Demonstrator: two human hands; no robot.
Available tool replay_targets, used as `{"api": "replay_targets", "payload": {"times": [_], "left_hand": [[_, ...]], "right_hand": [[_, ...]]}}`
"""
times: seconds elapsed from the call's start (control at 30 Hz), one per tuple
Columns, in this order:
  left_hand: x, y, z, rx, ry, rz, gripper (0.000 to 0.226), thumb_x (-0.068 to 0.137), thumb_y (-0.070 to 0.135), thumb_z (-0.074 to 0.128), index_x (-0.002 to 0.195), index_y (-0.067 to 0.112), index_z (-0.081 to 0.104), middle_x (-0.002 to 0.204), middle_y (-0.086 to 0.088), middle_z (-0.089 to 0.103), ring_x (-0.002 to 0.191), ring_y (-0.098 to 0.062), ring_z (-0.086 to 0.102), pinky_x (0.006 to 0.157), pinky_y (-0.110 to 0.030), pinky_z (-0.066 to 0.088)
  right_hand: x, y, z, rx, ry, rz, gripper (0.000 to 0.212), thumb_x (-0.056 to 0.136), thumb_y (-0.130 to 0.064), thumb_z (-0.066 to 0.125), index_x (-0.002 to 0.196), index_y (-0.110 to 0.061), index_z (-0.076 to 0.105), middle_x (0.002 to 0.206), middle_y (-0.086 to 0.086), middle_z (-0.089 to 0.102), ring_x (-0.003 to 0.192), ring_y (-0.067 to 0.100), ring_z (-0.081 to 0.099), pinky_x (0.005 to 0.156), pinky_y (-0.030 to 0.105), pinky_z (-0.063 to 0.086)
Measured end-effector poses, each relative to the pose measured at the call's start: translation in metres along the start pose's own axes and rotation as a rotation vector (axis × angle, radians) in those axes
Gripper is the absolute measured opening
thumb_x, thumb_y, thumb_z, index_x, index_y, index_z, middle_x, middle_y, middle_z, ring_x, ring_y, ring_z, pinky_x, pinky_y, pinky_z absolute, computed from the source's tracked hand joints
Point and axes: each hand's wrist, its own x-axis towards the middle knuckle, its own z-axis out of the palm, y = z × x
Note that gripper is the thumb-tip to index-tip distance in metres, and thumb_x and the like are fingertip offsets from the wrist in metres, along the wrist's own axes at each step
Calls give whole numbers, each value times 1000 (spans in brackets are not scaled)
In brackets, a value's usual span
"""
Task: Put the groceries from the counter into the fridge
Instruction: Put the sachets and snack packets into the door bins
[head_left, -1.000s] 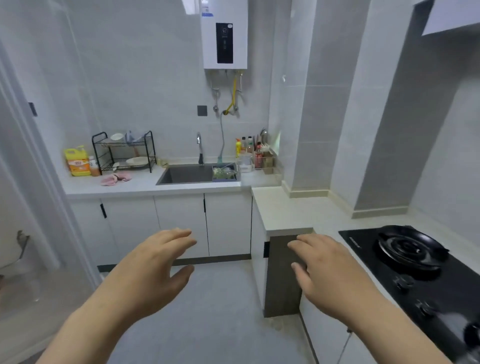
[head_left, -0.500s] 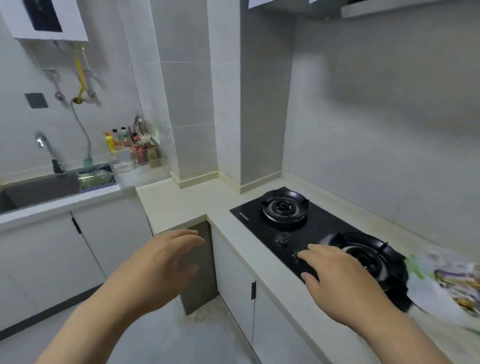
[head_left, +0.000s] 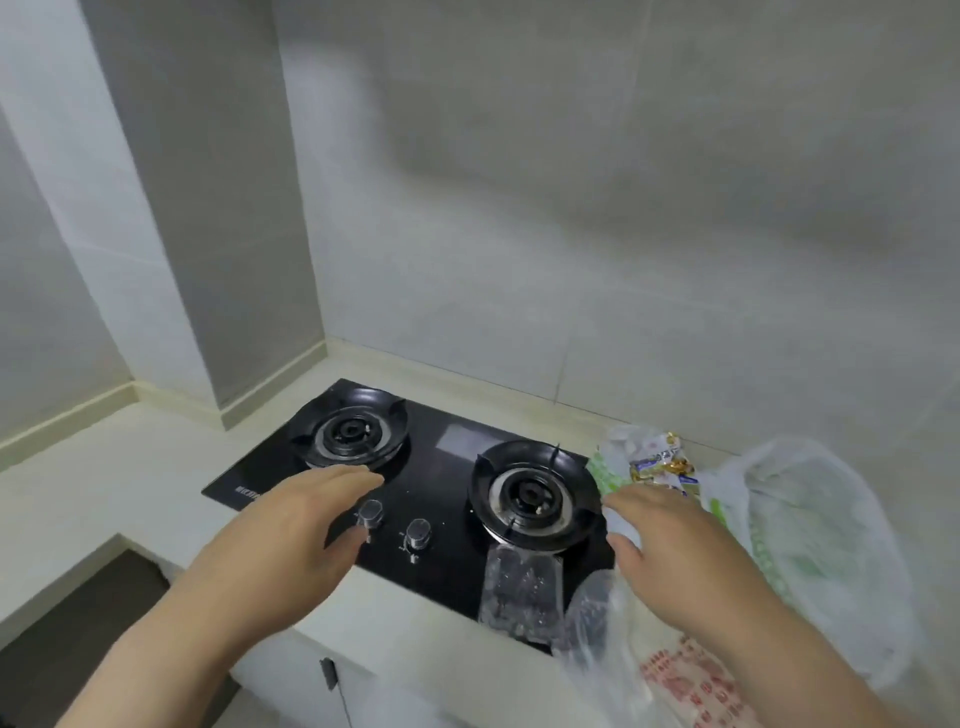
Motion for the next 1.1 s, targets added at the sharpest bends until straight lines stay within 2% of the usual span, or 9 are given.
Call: {"api": "replay_targets", "payload": {"times": [0.07, 0.13, 0.23, 0.47, 0.53, 0.6, 0.83, 1.0, 1.1], "left_hand": [[26, -1, 11, -1, -30, 49, 50, 96, 32, 56, 143, 38, 43, 138, 28, 44, 114, 6, 46, 84, -6, 31], [50, 4, 25, -23, -64, 105, 50, 95, 33, 57, 143, 37, 44, 143, 23, 44, 127, 2, 44, 94, -8, 32], [84, 22, 46, -40, -110, 231, 50, 95, 34, 57, 143, 36, 44, 147, 22, 41, 132, -1, 42, 102, -13, 32], [144, 86, 95, -146, -236, 406, 45, 93, 30, 60, 137, 35, 50, 120, 34, 45, 116, 3, 47, 86, -5, 33], [156, 106, 109, -169, -272, 428, 41, 94, 28, 60, 133, 36, 53, 113, 38, 41, 105, 8, 48, 78, 1, 32], [167, 123, 122, -176, -310, 441, 41, 94, 28, 60, 134, 36, 53, 122, 33, 46, 94, 8, 52, 76, 1, 34], [210, 180, 153, -150, -349, 398, 43, 90, 17, 62, 131, 30, 59, 125, 15, 60, 108, -9, 61, 93, -25, 46], [240, 201, 185, -144, -383, 360, 37, 90, 19, 61, 120, 40, 62, 113, 27, 58, 99, -3, 62, 89, -28, 50], [259, 207, 208, -156, -435, 330, 31, 89, 22, 59, 114, 39, 65, 104, 20, 65, 88, -2, 62, 80, -29, 53]], "right_hand": [[-2, 11, 1, -30, -10, 82, 37, 101, -35, 44, 137, -30, 50, 135, -12, 51, 124, 11, 46, 100, 24, 38], [-7, 23, 2, -44, -19, 174, 33, 101, -35, 43, 131, -26, 54, 133, -10, 53, 122, 12, 47, 99, 26, 40], [-18, 47, 1, -31, -21, 291, 39, 101, -37, 43, 138, -28, 50, 140, -11, 49, 128, 11, 44, 104, 25, 37], [-49, 99, 5, 67, -19, 495, 47, 102, -41, 42, 149, -34, 37, 153, -19, 34, 141, 5, 30, 112, 22, 25], [-52, 114, 8, 82, -21, 513, 47, 102, -42, 41, 148, -34, 37, 152, -19, 36, 139, 5, 32, 111, 22, 27], [-51, 132, 10, 88, -13, 518, 46, 102, -41, 42, 148, -33, 39, 150, -18, 38, 137, 5, 35, 110, 22, 29], [-14, 209, 21, 98, -18, 459, 44, 100, -36, 44, 143, -29, 45, 136, -12, 49, 125, 13, 46, 100, 29, 42], [23, 255, 38, 95, -52, 404, 36, 97, -36, 47, 131, -27, 54, 123, -9, 56, 114, 18, 52, 90, 32, 45], [45, 273, 47, 131, -83, 384, 36, 98, -35, 47, 132, -24, 54, 128, -7, 56, 118, 18, 52, 94, 34, 46]]}}
